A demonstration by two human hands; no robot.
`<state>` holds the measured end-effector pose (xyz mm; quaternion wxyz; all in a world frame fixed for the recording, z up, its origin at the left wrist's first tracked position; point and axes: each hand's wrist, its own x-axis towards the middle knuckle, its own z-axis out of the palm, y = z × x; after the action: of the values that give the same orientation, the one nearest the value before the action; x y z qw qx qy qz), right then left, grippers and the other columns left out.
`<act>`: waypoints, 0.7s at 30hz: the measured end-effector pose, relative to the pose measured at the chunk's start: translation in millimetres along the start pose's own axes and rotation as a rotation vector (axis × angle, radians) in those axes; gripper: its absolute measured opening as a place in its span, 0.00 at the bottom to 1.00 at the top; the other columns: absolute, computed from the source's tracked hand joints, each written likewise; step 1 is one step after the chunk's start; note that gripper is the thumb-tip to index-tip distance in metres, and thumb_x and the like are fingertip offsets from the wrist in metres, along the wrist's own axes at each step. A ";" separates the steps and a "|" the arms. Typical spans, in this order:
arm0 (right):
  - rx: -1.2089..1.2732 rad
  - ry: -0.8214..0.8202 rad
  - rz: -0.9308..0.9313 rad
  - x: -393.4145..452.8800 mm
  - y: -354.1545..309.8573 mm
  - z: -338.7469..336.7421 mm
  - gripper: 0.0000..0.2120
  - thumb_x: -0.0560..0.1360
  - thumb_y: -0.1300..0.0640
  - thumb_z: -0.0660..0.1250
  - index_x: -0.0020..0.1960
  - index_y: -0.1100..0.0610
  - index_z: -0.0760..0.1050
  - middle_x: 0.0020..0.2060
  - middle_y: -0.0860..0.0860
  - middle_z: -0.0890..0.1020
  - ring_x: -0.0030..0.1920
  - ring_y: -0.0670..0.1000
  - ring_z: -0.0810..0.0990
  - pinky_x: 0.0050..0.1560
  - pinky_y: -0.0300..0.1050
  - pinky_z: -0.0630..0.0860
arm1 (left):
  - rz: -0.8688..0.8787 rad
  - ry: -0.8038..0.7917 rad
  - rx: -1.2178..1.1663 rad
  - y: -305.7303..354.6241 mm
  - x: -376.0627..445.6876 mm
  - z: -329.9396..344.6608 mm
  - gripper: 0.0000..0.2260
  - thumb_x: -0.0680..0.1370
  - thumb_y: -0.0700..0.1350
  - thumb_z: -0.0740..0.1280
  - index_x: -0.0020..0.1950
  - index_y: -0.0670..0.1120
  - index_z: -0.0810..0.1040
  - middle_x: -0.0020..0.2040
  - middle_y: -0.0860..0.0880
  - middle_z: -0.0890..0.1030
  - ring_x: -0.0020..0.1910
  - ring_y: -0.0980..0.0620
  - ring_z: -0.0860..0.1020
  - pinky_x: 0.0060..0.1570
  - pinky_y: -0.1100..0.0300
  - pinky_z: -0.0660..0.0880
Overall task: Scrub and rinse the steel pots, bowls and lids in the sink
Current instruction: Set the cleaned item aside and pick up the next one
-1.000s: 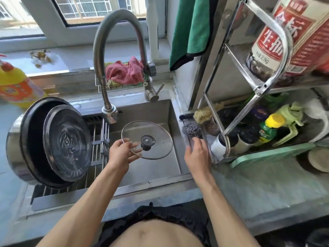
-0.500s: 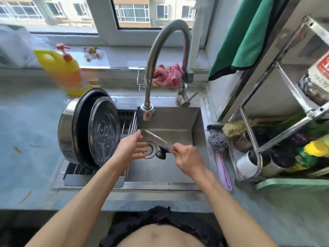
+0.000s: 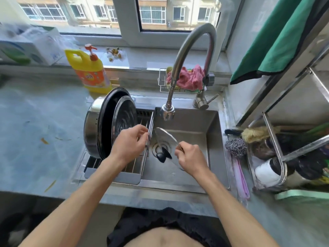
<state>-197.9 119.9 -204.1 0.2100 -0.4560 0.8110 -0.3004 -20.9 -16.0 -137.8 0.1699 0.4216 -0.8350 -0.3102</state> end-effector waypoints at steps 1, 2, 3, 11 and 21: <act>0.082 0.034 -0.001 2.8 -9.6 -0.3 0.05 0.74 0.56 0.64 0.40 0.55 0.76 0.34 0.52 0.82 0.36 0.56 0.81 0.38 0.52 0.79 | 0.089 0.042 0.065 -0.4 2.0 -12.4 0.08 0.80 0.45 0.68 0.57 0.46 0.83 0.48 0.50 0.86 0.47 0.52 0.83 0.51 0.54 0.80; 0.150 0.067 -0.002 6.0 -19.7 -1.4 0.06 0.74 0.56 0.64 0.39 0.54 0.76 0.33 0.50 0.82 0.35 0.53 0.81 0.38 0.52 0.79 | 0.171 0.087 0.137 -1.0 5.2 -24.3 0.08 0.80 0.44 0.68 0.57 0.46 0.84 0.49 0.49 0.86 0.48 0.50 0.83 0.51 0.54 0.80; 0.195 0.093 -0.006 10.0 -29.6 -2.4 0.07 0.74 0.58 0.64 0.38 0.55 0.76 0.32 0.49 0.82 0.35 0.51 0.81 0.38 0.51 0.79 | 0.240 0.128 0.198 -1.8 8.4 -34.5 0.09 0.79 0.43 0.68 0.57 0.45 0.84 0.50 0.48 0.86 0.50 0.48 0.83 0.53 0.53 0.79; 0.412 0.116 0.118 71.2 -109.9 16.0 0.09 0.70 0.55 0.61 0.37 0.60 0.76 0.30 0.54 0.83 0.32 0.55 0.84 0.36 0.58 0.81 | 0.303 0.021 0.486 -41.4 60.7 -93.6 0.16 0.76 0.48 0.68 0.62 0.46 0.83 0.69 0.40 0.77 0.74 0.36 0.67 0.76 0.39 0.56; 0.234 0.085 0.316 117.6 -138.3 60.7 0.09 0.69 0.59 0.60 0.37 0.63 0.76 0.31 0.57 0.82 0.34 0.58 0.83 0.35 0.59 0.82 | 0.383 -0.054 0.323 -66.2 83.0 -101.4 0.15 0.76 0.47 0.71 0.62 0.45 0.83 0.67 0.44 0.79 0.76 0.37 0.62 0.73 0.40 0.65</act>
<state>-134.1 -55.7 -162.4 0.2717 -0.2826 0.8401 -0.3749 25.3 -151.0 -103.7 0.1335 0.2690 -0.9426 -0.1463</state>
